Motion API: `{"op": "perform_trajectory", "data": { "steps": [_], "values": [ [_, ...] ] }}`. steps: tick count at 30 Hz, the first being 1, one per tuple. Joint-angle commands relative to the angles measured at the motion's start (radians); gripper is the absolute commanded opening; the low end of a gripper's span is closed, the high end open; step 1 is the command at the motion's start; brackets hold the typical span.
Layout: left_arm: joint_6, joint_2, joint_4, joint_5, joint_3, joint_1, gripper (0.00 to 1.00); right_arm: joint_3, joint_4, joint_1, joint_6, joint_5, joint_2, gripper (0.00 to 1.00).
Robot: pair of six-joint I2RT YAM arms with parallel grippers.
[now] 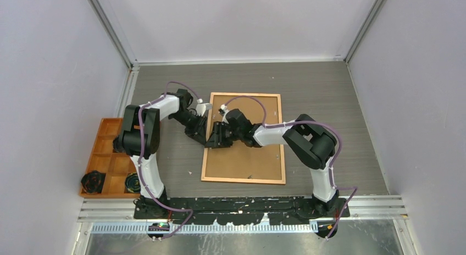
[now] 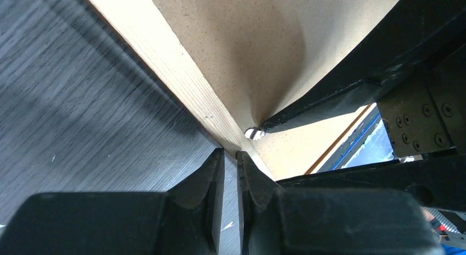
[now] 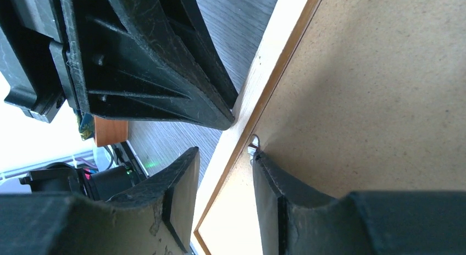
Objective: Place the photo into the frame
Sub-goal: Install the photo frame at the center of the board.
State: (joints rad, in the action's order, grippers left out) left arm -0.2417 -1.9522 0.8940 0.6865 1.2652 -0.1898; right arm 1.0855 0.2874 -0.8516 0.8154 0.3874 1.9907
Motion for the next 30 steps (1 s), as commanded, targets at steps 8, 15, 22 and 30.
{"op": "perform_trajectory", "data": {
  "steps": [8,15,22,30],
  "values": [
    [-0.009,-0.006,-0.009,-0.018,0.018,0.0,0.14,0.042,0.024,-0.009,-0.021,0.032,0.027,0.43],
    [-0.009,-0.009,-0.012,-0.02,0.018,0.0,0.13,0.044,0.023,-0.009,-0.032,0.052,0.027,0.42],
    [-0.01,-0.006,-0.01,-0.022,0.019,0.0,0.13,0.072,-0.006,-0.008,-0.055,0.093,0.038,0.42],
    [-0.011,0.0,-0.003,-0.032,0.033,0.0,0.13,0.089,-0.07,0.023,-0.095,0.068,-0.002,0.42]
  ]
}}
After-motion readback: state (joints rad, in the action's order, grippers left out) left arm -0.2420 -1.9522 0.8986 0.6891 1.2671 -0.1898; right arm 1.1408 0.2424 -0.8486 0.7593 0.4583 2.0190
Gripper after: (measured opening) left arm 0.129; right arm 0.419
